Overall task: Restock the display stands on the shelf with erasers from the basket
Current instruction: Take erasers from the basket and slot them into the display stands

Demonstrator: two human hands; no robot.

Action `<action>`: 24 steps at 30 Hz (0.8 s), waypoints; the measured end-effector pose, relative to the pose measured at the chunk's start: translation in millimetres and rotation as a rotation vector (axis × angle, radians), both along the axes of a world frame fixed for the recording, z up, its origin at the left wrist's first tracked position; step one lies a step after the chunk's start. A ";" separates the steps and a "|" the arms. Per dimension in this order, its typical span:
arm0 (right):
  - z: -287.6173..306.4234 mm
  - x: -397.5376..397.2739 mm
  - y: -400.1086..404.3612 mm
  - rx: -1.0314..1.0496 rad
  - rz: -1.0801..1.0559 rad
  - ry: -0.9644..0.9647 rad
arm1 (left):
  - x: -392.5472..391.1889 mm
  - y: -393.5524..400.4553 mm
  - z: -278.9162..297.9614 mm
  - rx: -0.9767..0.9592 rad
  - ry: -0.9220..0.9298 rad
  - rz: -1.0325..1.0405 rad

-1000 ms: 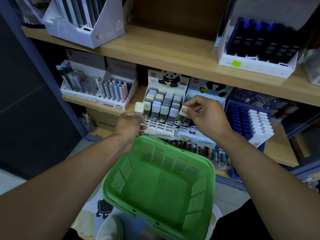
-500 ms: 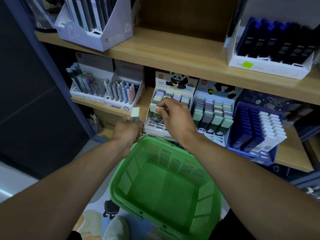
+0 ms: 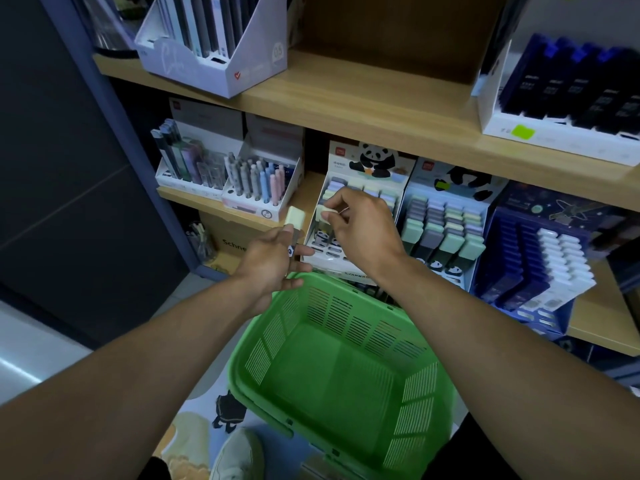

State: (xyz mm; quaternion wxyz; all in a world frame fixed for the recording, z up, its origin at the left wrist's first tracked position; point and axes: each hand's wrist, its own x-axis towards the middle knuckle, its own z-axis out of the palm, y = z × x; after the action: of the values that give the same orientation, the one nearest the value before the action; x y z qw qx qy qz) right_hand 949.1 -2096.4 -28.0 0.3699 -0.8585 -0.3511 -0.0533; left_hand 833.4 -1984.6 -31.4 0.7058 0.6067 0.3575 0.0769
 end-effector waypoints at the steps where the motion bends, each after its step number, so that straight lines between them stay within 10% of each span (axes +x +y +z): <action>1: 0.1 -0.1 0.1 -0.004 0.004 -0.001 | 0.0 -0.3 1.1 -0.010 0.004 0.006; 24: 1.8 1.0 5.9 -0.024 0.091 0.073 | 4.0 -5.4 5.2 -0.033 0.030 0.085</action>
State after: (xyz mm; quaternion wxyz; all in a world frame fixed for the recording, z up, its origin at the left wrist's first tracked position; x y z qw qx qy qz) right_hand 950.1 -2090.5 -26.2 0.3739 -0.8475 -0.3767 -0.0011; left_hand 837.4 -1990.0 -26.2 0.7064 0.5803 0.3948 0.0920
